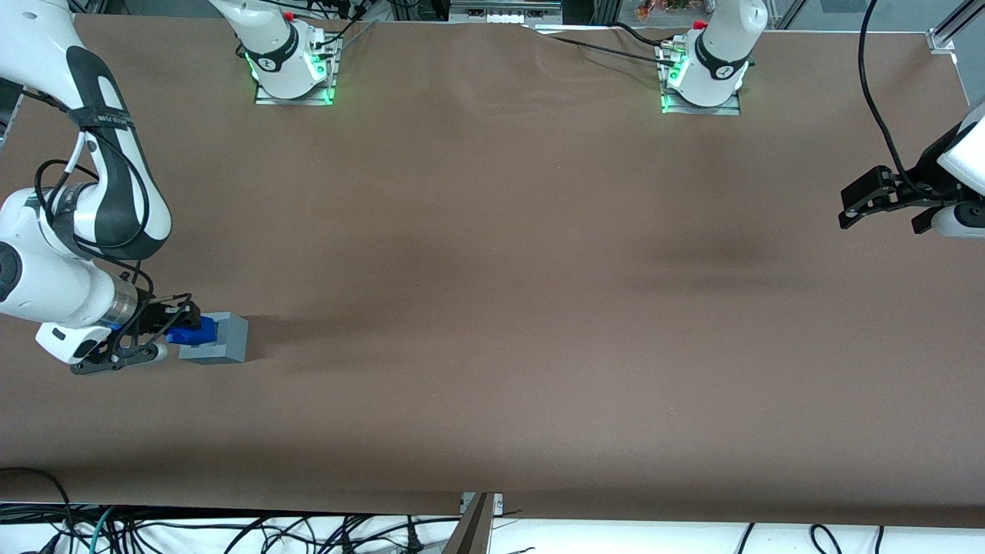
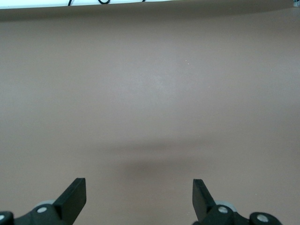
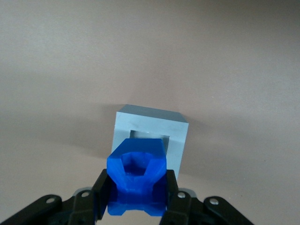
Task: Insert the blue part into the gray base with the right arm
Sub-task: 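Carry the blue part to the gray base's opening, then push the blue part into the gray base's square opening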
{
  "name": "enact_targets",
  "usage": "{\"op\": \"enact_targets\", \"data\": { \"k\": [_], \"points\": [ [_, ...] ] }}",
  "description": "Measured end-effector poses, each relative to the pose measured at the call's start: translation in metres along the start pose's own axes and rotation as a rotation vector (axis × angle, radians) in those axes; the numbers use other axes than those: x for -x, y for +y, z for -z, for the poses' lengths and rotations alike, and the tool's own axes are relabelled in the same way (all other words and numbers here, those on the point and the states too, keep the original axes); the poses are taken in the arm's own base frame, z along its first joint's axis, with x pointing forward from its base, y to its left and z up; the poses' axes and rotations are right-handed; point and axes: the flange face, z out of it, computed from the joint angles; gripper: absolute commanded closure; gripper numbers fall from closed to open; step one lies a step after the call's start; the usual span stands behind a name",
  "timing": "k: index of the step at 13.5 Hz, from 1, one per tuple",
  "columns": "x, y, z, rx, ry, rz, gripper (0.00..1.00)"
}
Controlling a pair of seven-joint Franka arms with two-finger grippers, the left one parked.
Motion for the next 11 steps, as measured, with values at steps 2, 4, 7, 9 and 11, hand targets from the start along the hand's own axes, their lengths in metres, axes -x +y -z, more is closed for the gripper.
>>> {"op": "enact_targets", "data": {
  "k": [2,4,7,9,11],
  "points": [
    [-0.0004,0.0029,-0.0054,-0.004,-0.004,-0.013,0.69],
    [-0.0003,0.0036,-0.0083,-0.005,-0.008,-0.026,0.69],
    [-0.0002,0.0041,-0.0087,-0.006,-0.008,-0.042,0.69],
    [-0.0008,0.0042,-0.0091,-0.006,-0.004,-0.053,0.69],
    [-0.0018,0.0043,-0.0108,-0.006,0.003,-0.062,0.68]
  ]
}}
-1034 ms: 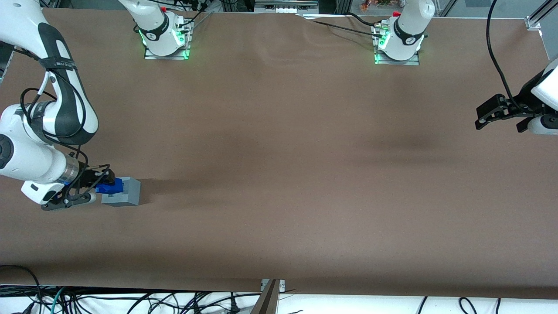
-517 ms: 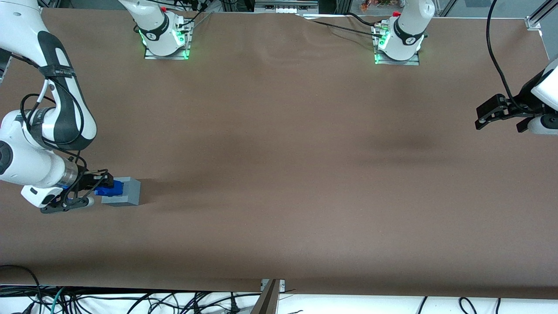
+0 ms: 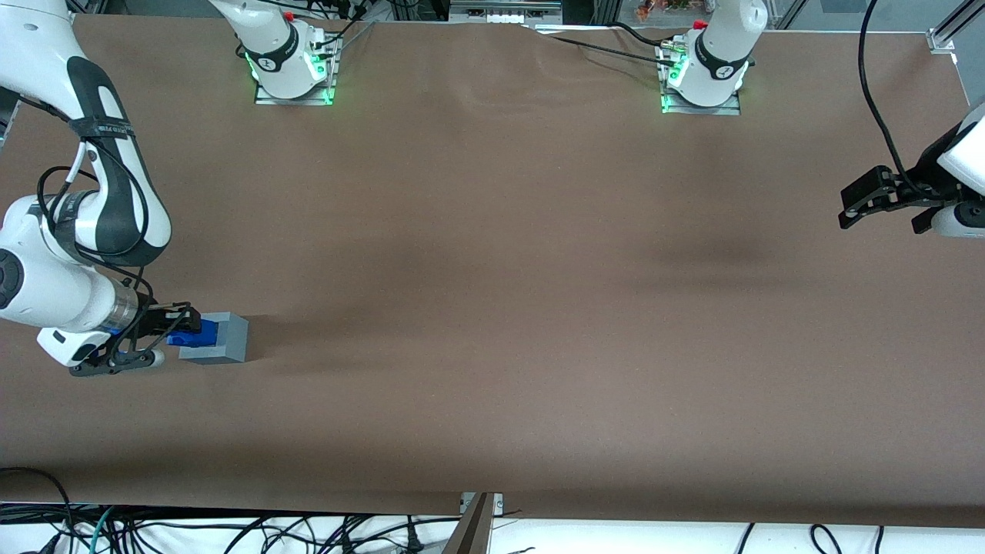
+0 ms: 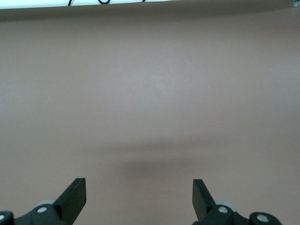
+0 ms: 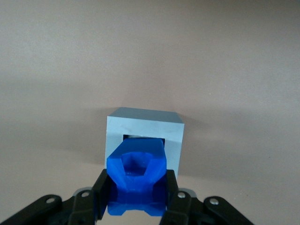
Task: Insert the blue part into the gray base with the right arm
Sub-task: 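Push the blue part into the gray base's square opening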
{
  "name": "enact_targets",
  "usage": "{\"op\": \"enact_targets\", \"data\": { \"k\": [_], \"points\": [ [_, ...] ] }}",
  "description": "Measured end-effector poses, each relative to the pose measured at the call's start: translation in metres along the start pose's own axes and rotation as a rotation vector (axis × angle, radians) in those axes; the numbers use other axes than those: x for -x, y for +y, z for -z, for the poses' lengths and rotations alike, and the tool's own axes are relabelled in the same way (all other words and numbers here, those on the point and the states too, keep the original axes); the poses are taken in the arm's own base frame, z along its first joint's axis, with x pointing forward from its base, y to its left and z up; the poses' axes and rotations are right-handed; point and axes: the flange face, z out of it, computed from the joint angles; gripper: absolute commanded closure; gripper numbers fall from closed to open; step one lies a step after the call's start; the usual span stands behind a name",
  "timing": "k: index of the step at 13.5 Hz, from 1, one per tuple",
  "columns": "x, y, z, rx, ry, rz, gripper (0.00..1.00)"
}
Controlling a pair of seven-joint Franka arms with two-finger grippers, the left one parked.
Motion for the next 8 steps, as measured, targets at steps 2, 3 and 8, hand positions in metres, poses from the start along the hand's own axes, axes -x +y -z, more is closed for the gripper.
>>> {"op": "enact_targets", "data": {
  "k": [2,3,8],
  "points": [
    [-0.001,0.0,-0.004,-0.002,0.001,-0.009,0.68],
    [-0.001,0.0,-0.005,-0.003,0.003,-0.018,0.68],
    [-0.004,0.0,-0.013,-0.006,0.017,-0.042,0.02]
  ]
}}
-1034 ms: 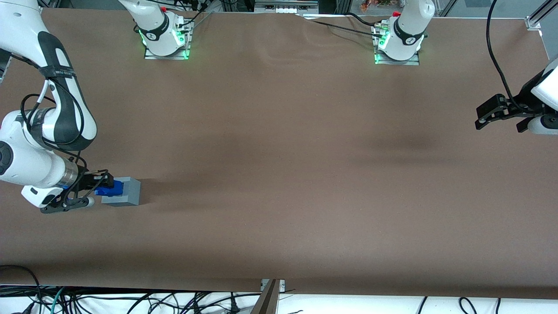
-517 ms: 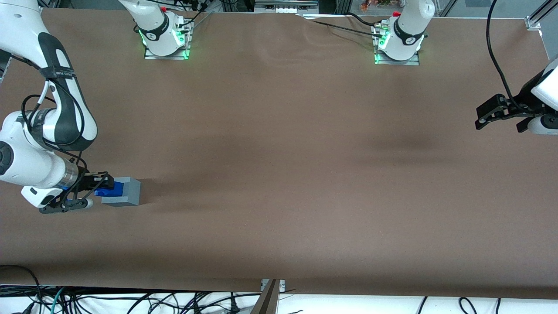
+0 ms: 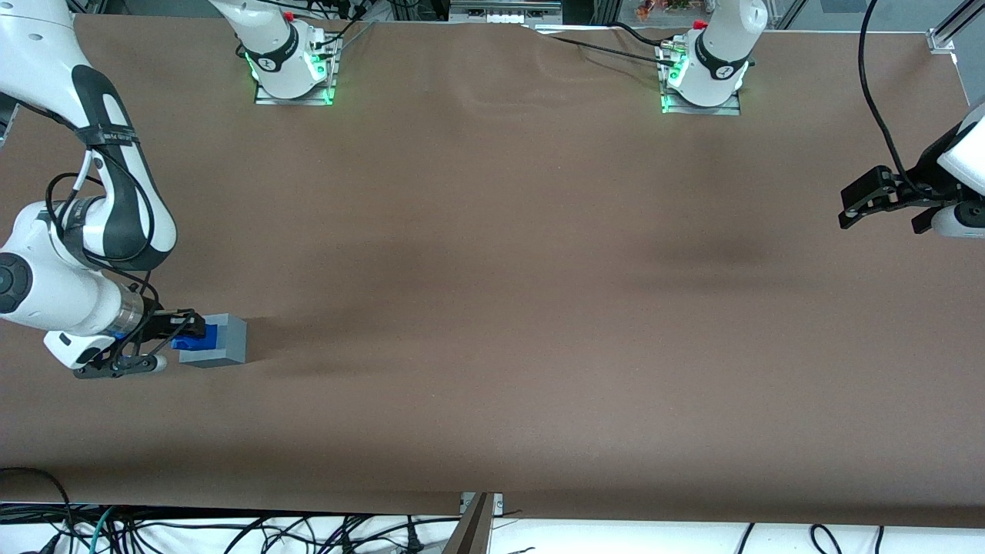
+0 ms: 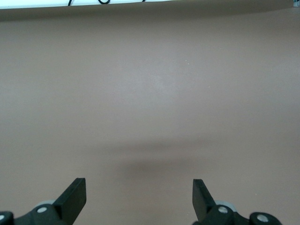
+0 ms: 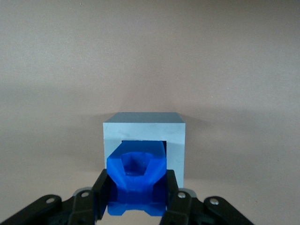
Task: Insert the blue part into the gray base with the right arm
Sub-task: 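Push the blue part into the gray base's square opening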
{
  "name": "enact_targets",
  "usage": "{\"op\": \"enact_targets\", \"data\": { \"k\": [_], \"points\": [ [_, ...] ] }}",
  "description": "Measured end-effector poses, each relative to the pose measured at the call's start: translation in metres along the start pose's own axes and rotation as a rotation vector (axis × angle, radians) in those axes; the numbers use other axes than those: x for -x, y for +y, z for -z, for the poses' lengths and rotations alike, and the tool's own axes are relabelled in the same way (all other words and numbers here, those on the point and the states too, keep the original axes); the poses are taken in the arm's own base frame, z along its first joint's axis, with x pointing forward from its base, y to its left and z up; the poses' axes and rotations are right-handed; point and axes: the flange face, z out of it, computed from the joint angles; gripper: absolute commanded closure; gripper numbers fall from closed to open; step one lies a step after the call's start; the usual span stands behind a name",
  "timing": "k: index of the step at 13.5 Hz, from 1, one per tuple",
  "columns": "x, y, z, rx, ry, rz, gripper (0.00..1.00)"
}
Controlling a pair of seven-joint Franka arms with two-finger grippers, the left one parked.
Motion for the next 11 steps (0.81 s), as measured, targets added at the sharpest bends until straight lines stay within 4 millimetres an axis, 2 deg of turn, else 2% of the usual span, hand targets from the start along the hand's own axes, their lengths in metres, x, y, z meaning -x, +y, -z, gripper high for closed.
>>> {"op": "enact_targets", "data": {
  "k": [4,7,9,11],
  "points": [
    [-0.002,0.0,0.001,0.0,0.017,-0.005,0.01],
    [-0.002,-0.002,0.01,0.003,0.025,-0.003,0.01],
    [0.0,-0.008,0.026,0.006,0.015,0.005,0.01],
    [0.004,-0.024,0.057,0.009,0.003,0.016,0.01]
  ]
}}
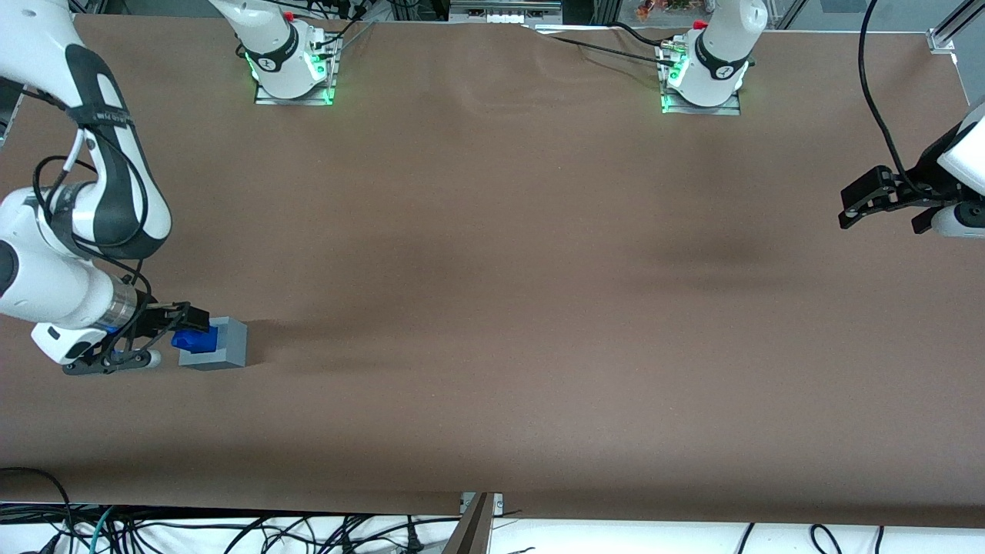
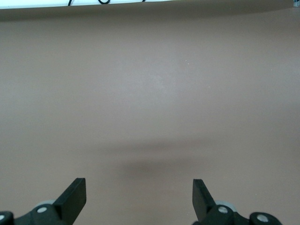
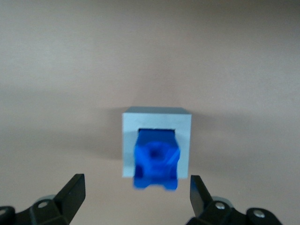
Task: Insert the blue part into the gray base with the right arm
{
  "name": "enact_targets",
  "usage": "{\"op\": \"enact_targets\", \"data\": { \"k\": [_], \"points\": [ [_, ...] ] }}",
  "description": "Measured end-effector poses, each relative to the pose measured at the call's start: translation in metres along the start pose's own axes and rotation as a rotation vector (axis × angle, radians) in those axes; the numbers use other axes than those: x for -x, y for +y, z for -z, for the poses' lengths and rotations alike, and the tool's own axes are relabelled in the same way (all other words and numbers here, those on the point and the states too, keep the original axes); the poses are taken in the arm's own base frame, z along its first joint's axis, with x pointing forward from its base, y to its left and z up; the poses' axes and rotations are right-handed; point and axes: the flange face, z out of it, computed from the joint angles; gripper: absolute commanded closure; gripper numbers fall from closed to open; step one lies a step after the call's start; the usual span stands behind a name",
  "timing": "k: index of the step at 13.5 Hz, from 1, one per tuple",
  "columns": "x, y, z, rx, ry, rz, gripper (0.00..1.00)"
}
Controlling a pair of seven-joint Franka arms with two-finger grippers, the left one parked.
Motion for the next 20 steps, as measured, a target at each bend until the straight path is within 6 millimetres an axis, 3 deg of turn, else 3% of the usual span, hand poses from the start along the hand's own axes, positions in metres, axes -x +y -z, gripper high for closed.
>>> {"op": "enact_targets", "data": {
  "k": [3,7,10,12,17,20],
  "points": [
    [0.014,-0.027,0.072,0.023,0.01,0.022,0.01],
    [0.071,-0.063,0.188,-0.013,-0.025,0.014,0.01],
    [0.109,-0.073,0.239,-0.012,-0.03,0.005,0.01],
    [0.118,-0.073,0.246,-0.003,-0.027,-0.002,0.01],
    [0.119,-0.065,0.234,-0.005,-0.057,-0.017,0.01],
    [0.119,-0.072,0.234,-0.005,-0.058,-0.005,0.01]
  ]
}}
